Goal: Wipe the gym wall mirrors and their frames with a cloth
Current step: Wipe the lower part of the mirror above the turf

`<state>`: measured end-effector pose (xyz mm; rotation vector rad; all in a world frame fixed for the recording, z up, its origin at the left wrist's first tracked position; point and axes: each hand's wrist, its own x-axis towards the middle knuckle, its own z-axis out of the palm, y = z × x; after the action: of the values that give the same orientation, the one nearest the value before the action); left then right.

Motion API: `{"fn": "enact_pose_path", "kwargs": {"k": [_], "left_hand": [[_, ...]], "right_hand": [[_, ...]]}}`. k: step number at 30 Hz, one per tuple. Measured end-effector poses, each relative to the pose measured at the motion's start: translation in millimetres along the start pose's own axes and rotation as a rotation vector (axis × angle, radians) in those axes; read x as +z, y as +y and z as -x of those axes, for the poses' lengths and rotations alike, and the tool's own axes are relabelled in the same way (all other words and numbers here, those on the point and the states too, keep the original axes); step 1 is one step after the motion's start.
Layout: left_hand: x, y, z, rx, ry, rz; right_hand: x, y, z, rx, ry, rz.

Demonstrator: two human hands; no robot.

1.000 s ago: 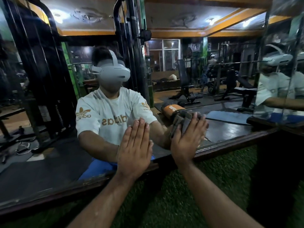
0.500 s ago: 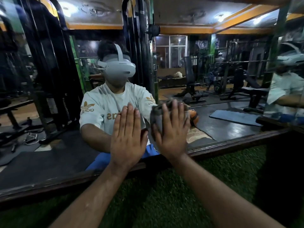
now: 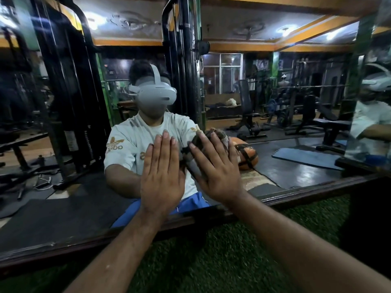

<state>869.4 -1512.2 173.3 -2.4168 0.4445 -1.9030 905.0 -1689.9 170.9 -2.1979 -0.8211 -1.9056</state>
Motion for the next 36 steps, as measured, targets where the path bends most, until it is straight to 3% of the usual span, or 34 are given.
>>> {"fn": "enact_pose_path", "kwargs": {"k": [2, 3, 6, 7, 8, 11, 13, 14, 18, 19, 23, 25, 26, 29, 31, 36], "left_hand": [[-2.4, -2.8, 0.1, 0.023, -0.029, 0.000], [-4.2, -3.5, -0.1, 0.024, -0.028, 0.001], [-13.0, -5.1, -8.0, 0.005, 0.021, 0.017], [-16.4, -7.1, -14.3, -0.009, 0.038, 0.024], [-19.5, -9.7, -21.2, -0.024, 0.051, 0.033], [-26.0, -18.1, -36.1, -0.056, 0.059, 0.061], [-27.0, -23.6, -35.1, -0.051, 0.029, 0.057], [-26.8, -26.6, -32.6, -0.038, 0.014, 0.045], [-26.5, -37.2, -28.3, 0.030, -0.039, 0.030], [-28.4, -38.4, -29.3, 0.027, -0.043, 0.051], [-37.6, -45.8, -30.0, -0.048, -0.002, 0.102], [-38.9, -54.7, -26.6, -0.036, -0.007, 0.093], [-38.2, -58.8, -24.6, -0.008, -0.016, 0.079], [-35.5, -67.4, -22.3, 0.059, -0.054, 0.087], [-36.2, -71.1, -22.3, 0.066, -0.071, 0.136], [-40.5, -81.2, -14.9, 0.080, -0.013, 0.192]], "right_hand": [[-5.1, 18.9, -1.4, -0.094, 0.010, 0.032], [-6.4, 26.7, -13.2, -0.025, 0.051, 0.035], [-7.9, 27.1, -69.2, 0.458, 0.198, -0.018], [-7.4, 16.6, -83.9, 0.527, 0.207, -0.041], [-6.3, 5.4, -90.9, 0.488, 0.186, -0.059], [-4.7, -8.5, -75.3, 0.050, 0.043, -0.070], [-12.2, 8.2, -67.5, -0.136, -0.014, -0.023], [-13.1, 17.8, -72.4, -0.123, 0.009, -0.005], [-11.5, 10.1, -125.6, 0.362, 0.184, -0.086], [-10.3, -4.4, -134.4, 0.388, 0.186, -0.106], [-4.4, -28.9, -109.6, -0.020, 0.035, -0.086], [-8.8, -18.3, -94.8, -0.100, -0.016, -0.039], [-8.9, -12.6, -95.1, -0.041, 0.005, -0.028], [-8.5, -17.3, -121.1, 0.364, 0.154, -0.078], [-4.7, -39.7, -138.6, 0.454, 0.161, -0.127], [-2.9, -55.6, -101.4, -0.016, -0.011, -0.074]]}}
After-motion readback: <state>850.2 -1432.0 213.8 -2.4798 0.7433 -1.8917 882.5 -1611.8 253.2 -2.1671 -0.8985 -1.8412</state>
